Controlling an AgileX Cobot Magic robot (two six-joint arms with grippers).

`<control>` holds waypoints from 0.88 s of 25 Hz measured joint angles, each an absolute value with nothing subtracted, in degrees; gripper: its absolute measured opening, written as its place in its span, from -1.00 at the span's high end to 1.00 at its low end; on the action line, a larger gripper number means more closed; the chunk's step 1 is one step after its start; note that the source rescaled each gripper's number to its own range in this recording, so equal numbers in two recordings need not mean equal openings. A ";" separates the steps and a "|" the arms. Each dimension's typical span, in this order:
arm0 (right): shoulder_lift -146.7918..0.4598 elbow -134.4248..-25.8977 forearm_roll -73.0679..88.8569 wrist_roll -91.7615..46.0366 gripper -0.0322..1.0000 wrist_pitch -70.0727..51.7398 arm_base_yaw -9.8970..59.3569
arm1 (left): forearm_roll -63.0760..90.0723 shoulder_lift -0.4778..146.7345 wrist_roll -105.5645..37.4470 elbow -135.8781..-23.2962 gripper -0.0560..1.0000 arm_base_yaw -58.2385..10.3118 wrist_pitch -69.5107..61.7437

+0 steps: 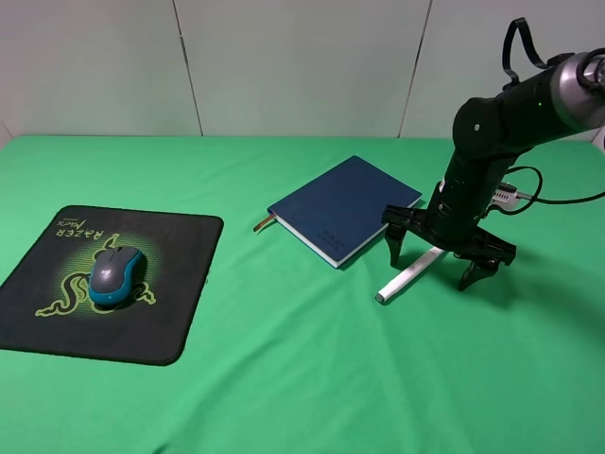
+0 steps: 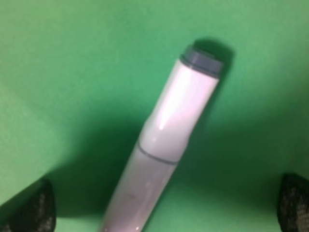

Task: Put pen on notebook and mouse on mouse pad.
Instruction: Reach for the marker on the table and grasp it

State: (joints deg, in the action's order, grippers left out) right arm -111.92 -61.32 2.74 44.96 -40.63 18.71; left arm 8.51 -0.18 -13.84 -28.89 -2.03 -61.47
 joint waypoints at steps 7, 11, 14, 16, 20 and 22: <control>-111.92 -61.32 2.74 44.96 -0.98 -40.63 18.71 | 8.56 -0.18 -13.89 -28.89 -1.00 -2.03 -61.47; -112.04 -61.32 2.33 44.96 -0.14 -40.94 18.71 | 8.56 -0.18 -13.89 -28.89 -1.00 -2.03 -61.47; -112.04 -61.32 2.33 44.99 0.42 -40.94 18.71 | 8.56 -0.18 -13.89 -28.89 -1.00 -2.03 -61.47; -112.04 -61.32 2.33 45.12 0.89 -40.86 18.71 | 8.56 -0.18 -13.89 -28.89 -1.00 -2.03 -61.47; -112.04 -61.32 2.33 45.12 0.89 -40.86 18.71 | 8.56 -0.18 -13.89 -28.89 -1.00 -2.03 -61.47; -112.04 -61.36 2.33 45.12 0.89 -40.86 18.71 | 8.56 -0.18 -13.89 -28.89 -1.00 -2.03 -61.47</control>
